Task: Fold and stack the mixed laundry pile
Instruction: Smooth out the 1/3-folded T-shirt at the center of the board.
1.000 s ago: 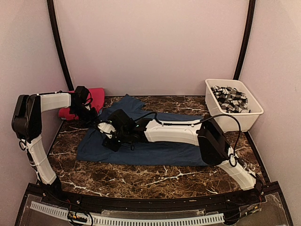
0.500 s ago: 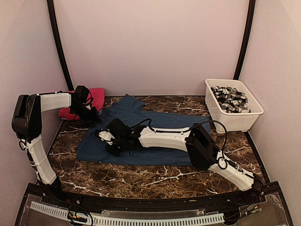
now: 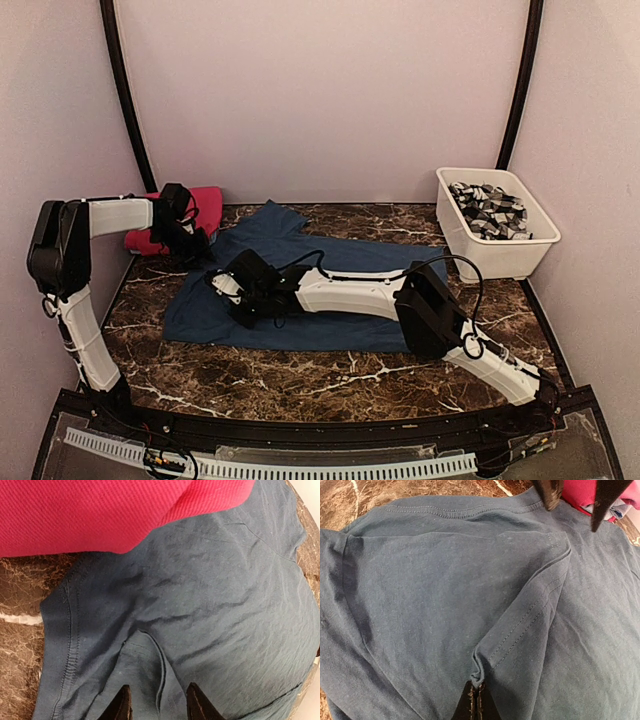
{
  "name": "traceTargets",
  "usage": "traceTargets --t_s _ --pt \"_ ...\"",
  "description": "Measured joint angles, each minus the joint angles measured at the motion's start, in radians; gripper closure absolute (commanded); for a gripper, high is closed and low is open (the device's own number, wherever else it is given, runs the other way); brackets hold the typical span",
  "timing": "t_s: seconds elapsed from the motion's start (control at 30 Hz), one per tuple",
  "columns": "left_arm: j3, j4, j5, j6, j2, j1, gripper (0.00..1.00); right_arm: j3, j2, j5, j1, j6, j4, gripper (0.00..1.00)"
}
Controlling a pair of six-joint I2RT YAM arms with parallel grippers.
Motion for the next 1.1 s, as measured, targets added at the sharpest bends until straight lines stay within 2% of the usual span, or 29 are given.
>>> traceTargets --t_s 0.4,0.67,0.8,0.9,1.1 --pt "0.036 0.005 -0.048 -0.008 0.080 -0.018 0.59 -0.108 -0.068 0.011 -0.005 0.010 0.072 1.00" --pt "0.066 0.006 -0.086 -0.011 0.111 -0.040 0.61 -0.204 -0.144 -0.026 -0.005 0.009 0.144 1.00" --pt "0.066 0.005 -0.093 -0.017 0.115 -0.042 0.70 -0.220 -0.149 -0.045 -0.005 0.009 0.166 1.00" --pt "0.066 0.004 -0.098 -0.020 0.116 -0.042 0.86 -0.238 -0.149 -0.053 -0.005 0.009 0.173 1.00" --pt "0.066 -0.006 -0.107 -0.023 0.117 -0.042 1.00 -0.303 -0.164 -0.056 -0.005 0.008 0.193 1.00"
